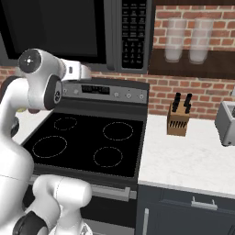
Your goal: Open the microwave, place the bowl with waffle inside the microwave, then close the microwave door and turn it on.
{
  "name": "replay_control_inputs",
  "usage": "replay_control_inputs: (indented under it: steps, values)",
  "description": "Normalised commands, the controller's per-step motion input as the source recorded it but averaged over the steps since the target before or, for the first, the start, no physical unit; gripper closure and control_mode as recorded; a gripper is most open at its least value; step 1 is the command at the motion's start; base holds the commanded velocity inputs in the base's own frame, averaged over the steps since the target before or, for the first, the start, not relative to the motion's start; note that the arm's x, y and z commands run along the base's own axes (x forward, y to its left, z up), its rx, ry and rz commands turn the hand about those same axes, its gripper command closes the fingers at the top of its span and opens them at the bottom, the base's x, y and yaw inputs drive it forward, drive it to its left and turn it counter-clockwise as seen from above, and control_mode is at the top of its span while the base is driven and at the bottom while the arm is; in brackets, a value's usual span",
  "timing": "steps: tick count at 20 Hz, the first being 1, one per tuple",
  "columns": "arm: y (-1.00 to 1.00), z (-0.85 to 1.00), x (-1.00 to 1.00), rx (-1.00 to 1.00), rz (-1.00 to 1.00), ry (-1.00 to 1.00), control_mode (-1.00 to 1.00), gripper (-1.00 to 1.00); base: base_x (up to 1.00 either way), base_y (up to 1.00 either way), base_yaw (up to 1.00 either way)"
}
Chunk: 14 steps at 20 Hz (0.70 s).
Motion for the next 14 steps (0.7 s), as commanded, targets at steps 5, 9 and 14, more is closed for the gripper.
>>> replay_control_inputs:
  steps: [5,9,14]
  values:
    - [-0.06,0.70,-0.12,0.00,0.00,-0.32,-1.00,-1.00,0.00,0.00,0.00]
    - [-0.16,0.87,-0.57,0.00,0.00,-0.25,-1.00,-1.00,0.00,0.00,0.00]
    - [-0.24,0.87,-0.46,0.00,0.00,-0.28,-1.00,-1.00,0.00,0.00,0.00]
